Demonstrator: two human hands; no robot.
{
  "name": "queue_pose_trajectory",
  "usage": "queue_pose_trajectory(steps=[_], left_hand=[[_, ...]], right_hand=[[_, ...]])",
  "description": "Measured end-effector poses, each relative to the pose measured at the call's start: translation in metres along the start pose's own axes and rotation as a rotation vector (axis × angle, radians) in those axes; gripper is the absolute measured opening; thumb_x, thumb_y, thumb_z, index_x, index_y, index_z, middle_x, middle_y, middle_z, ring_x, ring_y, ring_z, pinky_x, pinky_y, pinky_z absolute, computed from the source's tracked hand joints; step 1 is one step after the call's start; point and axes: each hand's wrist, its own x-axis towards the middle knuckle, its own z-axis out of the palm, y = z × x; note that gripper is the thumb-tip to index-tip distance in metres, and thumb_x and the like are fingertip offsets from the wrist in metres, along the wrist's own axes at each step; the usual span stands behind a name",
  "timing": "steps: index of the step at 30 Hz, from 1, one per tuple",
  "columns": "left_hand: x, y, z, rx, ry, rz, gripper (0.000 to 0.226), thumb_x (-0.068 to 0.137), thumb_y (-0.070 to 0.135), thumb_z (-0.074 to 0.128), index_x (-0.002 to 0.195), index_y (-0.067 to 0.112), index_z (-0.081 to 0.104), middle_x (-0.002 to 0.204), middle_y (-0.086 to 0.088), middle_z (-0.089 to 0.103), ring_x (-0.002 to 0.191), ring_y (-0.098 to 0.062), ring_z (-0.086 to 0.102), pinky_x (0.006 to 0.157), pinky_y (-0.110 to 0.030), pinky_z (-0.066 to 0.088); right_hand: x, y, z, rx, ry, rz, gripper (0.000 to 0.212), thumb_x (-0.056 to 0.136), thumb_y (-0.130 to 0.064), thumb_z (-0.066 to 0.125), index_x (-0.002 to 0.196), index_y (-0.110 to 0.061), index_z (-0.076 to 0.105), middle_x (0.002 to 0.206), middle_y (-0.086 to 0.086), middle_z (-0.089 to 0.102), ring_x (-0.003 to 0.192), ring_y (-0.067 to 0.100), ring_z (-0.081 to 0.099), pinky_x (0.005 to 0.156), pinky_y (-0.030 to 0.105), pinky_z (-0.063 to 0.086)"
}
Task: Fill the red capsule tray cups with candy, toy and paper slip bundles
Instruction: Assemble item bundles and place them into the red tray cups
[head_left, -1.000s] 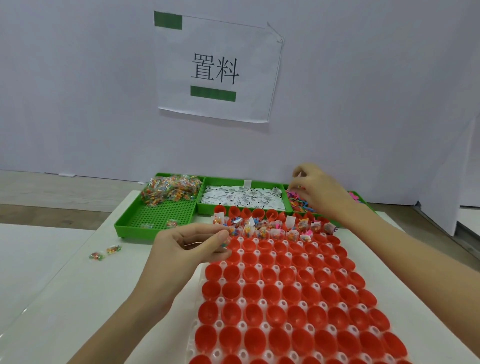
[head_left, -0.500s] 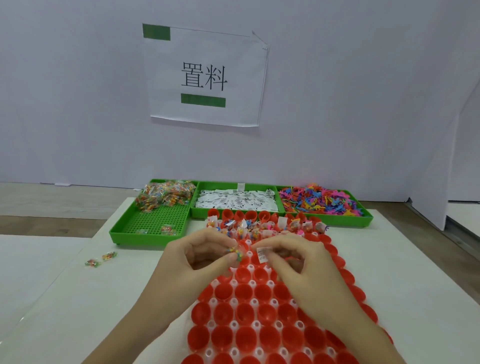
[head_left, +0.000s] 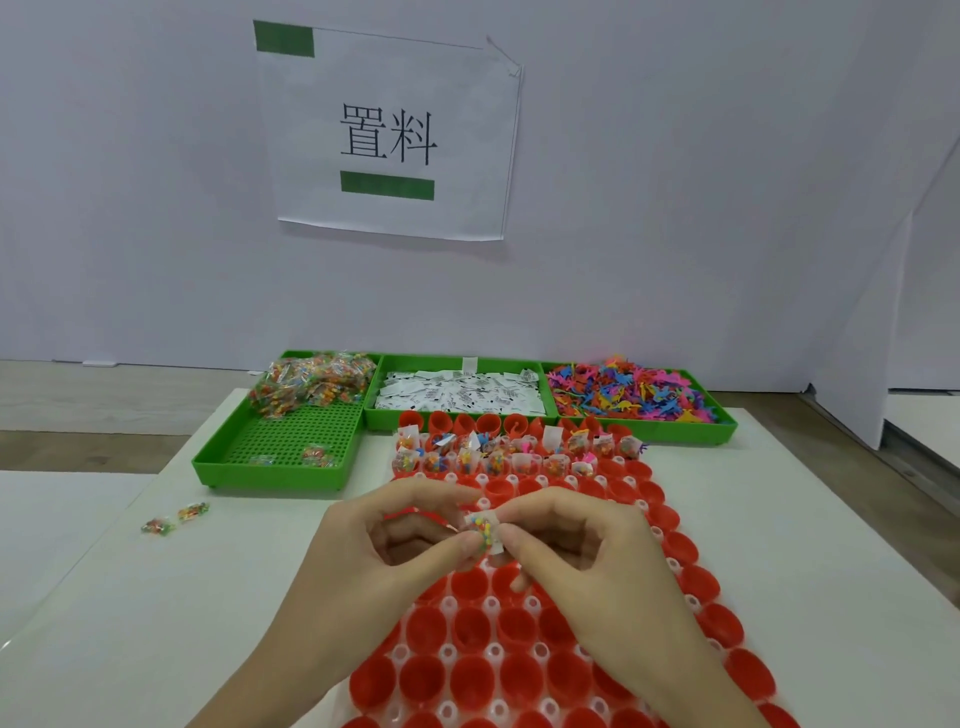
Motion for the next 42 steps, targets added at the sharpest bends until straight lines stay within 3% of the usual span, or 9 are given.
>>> queue_pose_trajectory(steps=[4, 9, 17, 21, 25, 34, 42], left_hand=[[-0.003, 0.000, 0.001, 0.063, -0.015, 0.000, 0.021, 0.073, 0.024, 0.084, 0.094, 0.023, 0.081, 0.083, -0.009, 0.078, 0.078, -0.023, 0.077, 0.072, -0.024, 0.060], [-0.002, -0.001, -0.001, 0.120, 0.030, 0.029, 0.014, 0.075, 0.020, 0.084, 0.088, 0.023, 0.082, 0.086, -0.005, 0.079, 0.080, -0.018, 0.075, 0.074, -0.021, 0.059], [0.003, -0.001, -0.005, -0.020, 0.039, -0.081, 0.023, 0.070, 0.025, 0.085, 0.089, 0.014, 0.079, 0.083, -0.013, 0.077, 0.081, -0.025, 0.075, 0.075, -0.021, 0.058], [0.004, -0.003, -0.007, -0.021, 0.043, -0.094, 0.022, 0.070, 0.025, 0.085, 0.087, 0.015, 0.079, 0.086, -0.012, 0.077, 0.085, -0.028, 0.075, 0.082, -0.028, 0.061], [0.005, -0.001, -0.008, -0.042, 0.038, -0.108, 0.025, 0.067, 0.028, 0.084, 0.086, 0.013, 0.078, 0.082, -0.015, 0.076, 0.077, -0.022, 0.075, 0.071, -0.018, 0.057], [0.006, -0.001, -0.008, -0.039, 0.047, -0.113, 0.013, 0.071, 0.016, 0.083, 0.082, 0.013, 0.078, 0.078, -0.017, 0.076, 0.070, -0.022, 0.074, 0.066, -0.018, 0.056], [0.005, 0.000, -0.006, -0.006, 0.034, -0.108, 0.013, 0.071, 0.019, 0.083, 0.082, 0.014, 0.078, 0.079, -0.016, 0.076, 0.071, -0.024, 0.075, 0.067, -0.021, 0.058]], right_hand=[[-0.001, 0.000, 0.000, 0.047, -0.033, 0.039, 0.018, 0.094, -0.008, 0.070, 0.098, -0.021, 0.080, 0.089, -0.001, 0.079, 0.081, 0.019, 0.076, 0.074, 0.027, 0.061], [0.005, -0.010, -0.012, -0.004, -0.103, 0.111, 0.022, 0.098, -0.009, 0.065, 0.101, -0.024, 0.081, 0.094, -0.004, 0.080, 0.086, 0.015, 0.077, 0.078, 0.028, 0.062], [0.100, -0.009, -0.070, -0.577, 0.044, 0.107, 0.015, 0.097, -0.013, 0.065, 0.095, -0.019, 0.079, 0.077, -0.005, 0.076, 0.072, 0.006, 0.072, 0.069, 0.018, 0.054], [0.160, 0.030, -0.099, -0.897, 0.101, 0.137, 0.015, 0.097, -0.008, 0.064, 0.102, -0.010, 0.078, 0.100, 0.007, 0.077, 0.081, 0.012, 0.065, 0.078, 0.024, 0.049], [0.189, 0.065, -0.121, -1.080, 0.014, 0.170, 0.014, 0.095, -0.008, 0.068, 0.103, -0.010, 0.079, 0.116, 0.012, 0.074, 0.101, 0.023, 0.069, 0.090, 0.034, 0.055], [0.211, 0.086, -0.115, -1.231, -0.036, 0.156, 0.016, 0.087, -0.018, 0.079, 0.096, -0.005, 0.080, 0.103, 0.011, 0.075, 0.091, 0.025, 0.072, 0.088, 0.042, 0.059], [0.213, 0.092, -0.124, -1.123, 0.028, 0.209, 0.010, 0.089, -0.012, 0.077, 0.089, -0.002, 0.079, 0.098, 0.012, 0.077, 0.086, 0.023, 0.072, 0.077, 0.032, 0.056]])
